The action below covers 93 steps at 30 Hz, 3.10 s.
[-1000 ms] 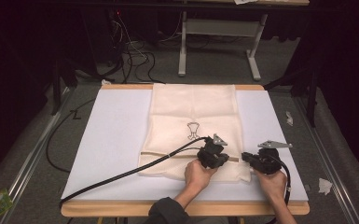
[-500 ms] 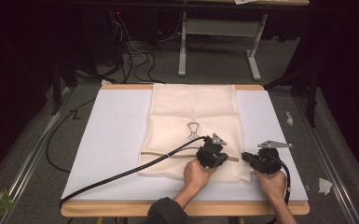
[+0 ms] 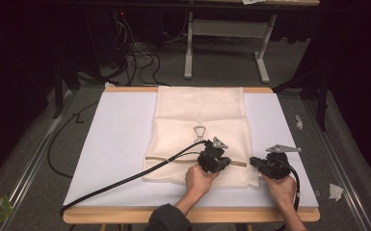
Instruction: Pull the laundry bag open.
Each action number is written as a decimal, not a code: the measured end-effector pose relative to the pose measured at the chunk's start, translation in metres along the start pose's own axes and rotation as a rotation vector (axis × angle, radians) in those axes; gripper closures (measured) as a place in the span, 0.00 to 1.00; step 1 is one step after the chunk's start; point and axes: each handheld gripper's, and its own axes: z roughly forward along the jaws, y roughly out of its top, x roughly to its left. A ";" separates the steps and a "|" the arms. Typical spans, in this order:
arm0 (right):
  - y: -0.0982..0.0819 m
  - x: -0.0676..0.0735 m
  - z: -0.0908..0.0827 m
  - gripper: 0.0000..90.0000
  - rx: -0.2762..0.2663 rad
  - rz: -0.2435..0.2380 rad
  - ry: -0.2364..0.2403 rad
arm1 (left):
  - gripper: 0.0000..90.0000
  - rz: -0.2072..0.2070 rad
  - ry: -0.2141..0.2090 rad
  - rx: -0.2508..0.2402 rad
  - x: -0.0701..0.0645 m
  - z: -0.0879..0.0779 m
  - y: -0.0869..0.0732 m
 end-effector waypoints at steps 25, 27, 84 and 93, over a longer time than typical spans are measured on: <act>0.005 0.003 0.000 0.96 0.001 -0.013 -0.006 | 0.97 -0.020 0.006 -0.027 0.011 -0.018 -0.004; 0.005 0.003 0.000 0.96 0.001 -0.015 -0.010 | 0.97 -0.020 0.008 -0.027 0.011 -0.018 -0.004; 0.009 0.005 -0.003 0.96 0.003 -0.026 -0.023 | 0.97 -0.069 0.038 -0.041 0.034 -0.042 -0.022; 0.009 0.004 -0.003 0.96 0.000 -0.026 -0.025 | 0.97 -0.075 0.046 -0.047 0.037 -0.046 -0.023</act>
